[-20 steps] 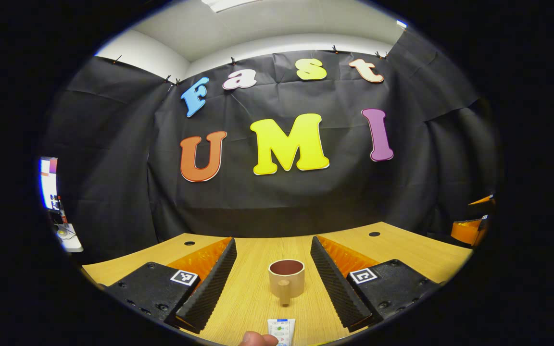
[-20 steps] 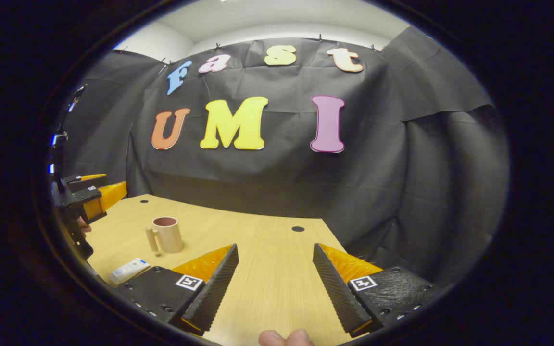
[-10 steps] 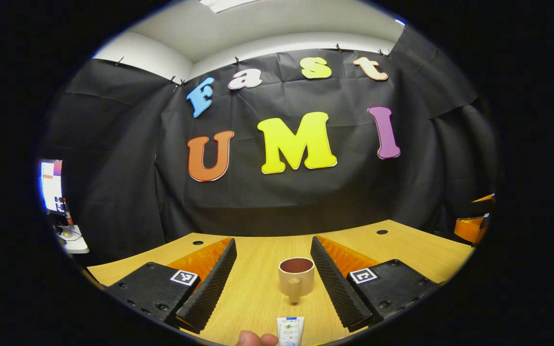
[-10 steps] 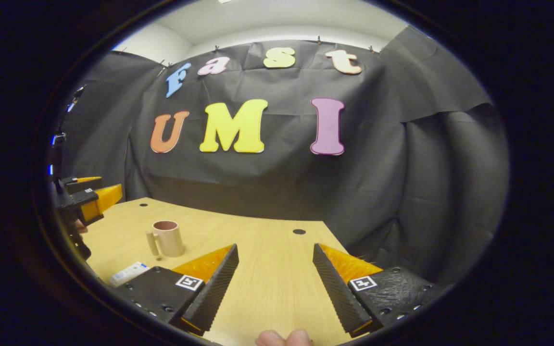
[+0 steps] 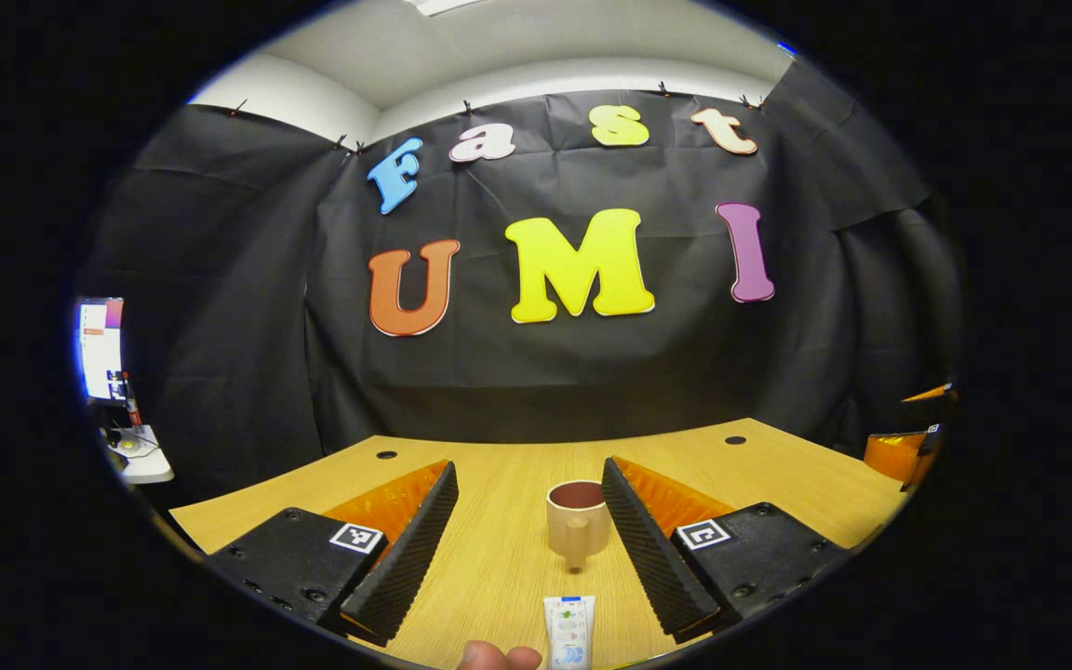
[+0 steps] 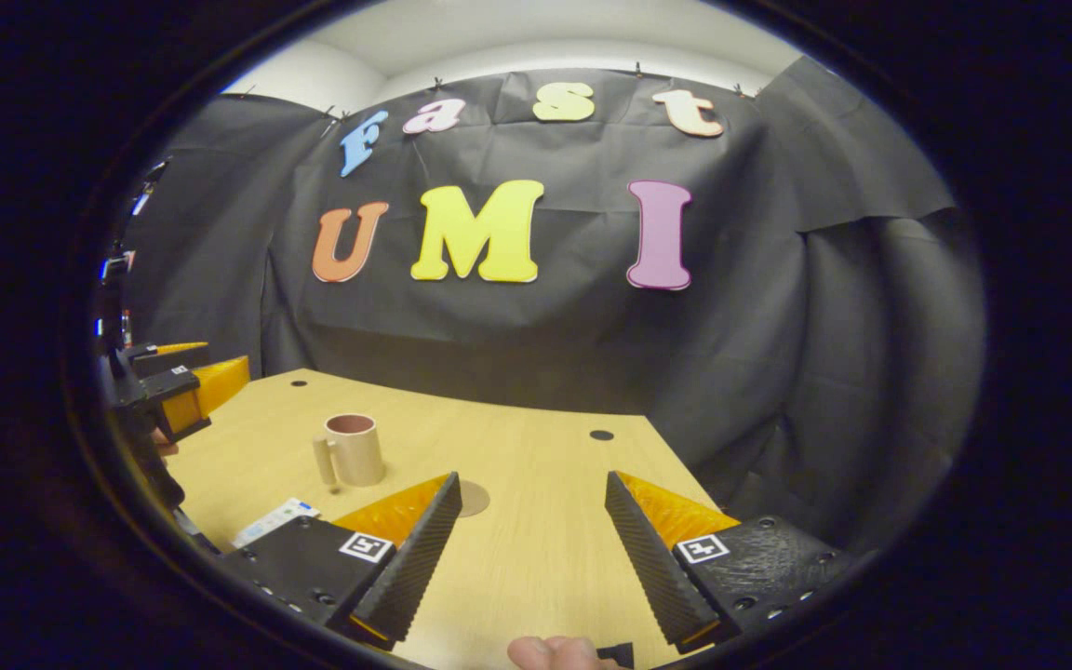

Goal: Put the toothbrush and toothpaste on the desktop into the cup, then pick up the cup and place it on the coaster on the desktop.

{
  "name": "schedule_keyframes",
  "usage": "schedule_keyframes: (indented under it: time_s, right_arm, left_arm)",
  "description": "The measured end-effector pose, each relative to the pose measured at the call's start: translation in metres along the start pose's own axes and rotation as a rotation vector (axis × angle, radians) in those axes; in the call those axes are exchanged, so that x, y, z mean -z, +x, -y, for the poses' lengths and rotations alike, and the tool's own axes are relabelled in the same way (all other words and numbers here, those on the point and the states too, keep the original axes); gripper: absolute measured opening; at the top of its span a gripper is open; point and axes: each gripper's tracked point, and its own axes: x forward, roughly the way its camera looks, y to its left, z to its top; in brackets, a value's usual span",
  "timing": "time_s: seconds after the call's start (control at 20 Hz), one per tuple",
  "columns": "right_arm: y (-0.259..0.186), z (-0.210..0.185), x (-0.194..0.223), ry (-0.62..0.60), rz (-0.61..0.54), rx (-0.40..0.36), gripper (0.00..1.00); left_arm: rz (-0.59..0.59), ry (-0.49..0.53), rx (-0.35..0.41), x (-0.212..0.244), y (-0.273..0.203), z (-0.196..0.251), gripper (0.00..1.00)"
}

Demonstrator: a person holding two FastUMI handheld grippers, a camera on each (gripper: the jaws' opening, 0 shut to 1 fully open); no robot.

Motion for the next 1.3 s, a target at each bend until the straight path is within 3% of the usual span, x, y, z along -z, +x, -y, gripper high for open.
schedule_keyframes:
  time_s: [0.15, 0.55, 1.0, 1.15, 1.25, 1.3]
  right_arm:
    - [-0.002, 0.003, 0.01, 0.0, -0.024, 0.005, 0.94]
    - [0.002, 0.005, 0.045, 0.019, -0.098, -0.001, 0.96]
    - [0.005, -0.02, 0.083, -0.006, -0.197, -0.067, 0.95]
    - [0.005, -0.022, 0.084, -0.02, -0.2, -0.064, 0.96]
    - [0.007, -0.025, 0.085, -0.024, -0.203, -0.061, 0.95]
    - [0.008, -0.027, 0.085, -0.025, -0.206, -0.064, 0.95]
  left_arm:
    - [-0.056, 0.007, 0.031, 0.014, -0.005, 0.008, 0.98]
    - [-0.424, -0.065, 0.087, 0.12, -0.022, 0.03, 0.99]
    - [-0.645, -0.073, 0.103, 0.181, -0.035, 0.038, 0.99]
    - [-0.713, -0.083, 0.095, 0.195, -0.041, 0.036, 0.88]
    - [-0.742, -0.081, 0.102, 0.199, -0.044, 0.039, 0.86]
    - [-0.739, -0.054, 0.101, 0.198, -0.043, 0.038, 0.78]
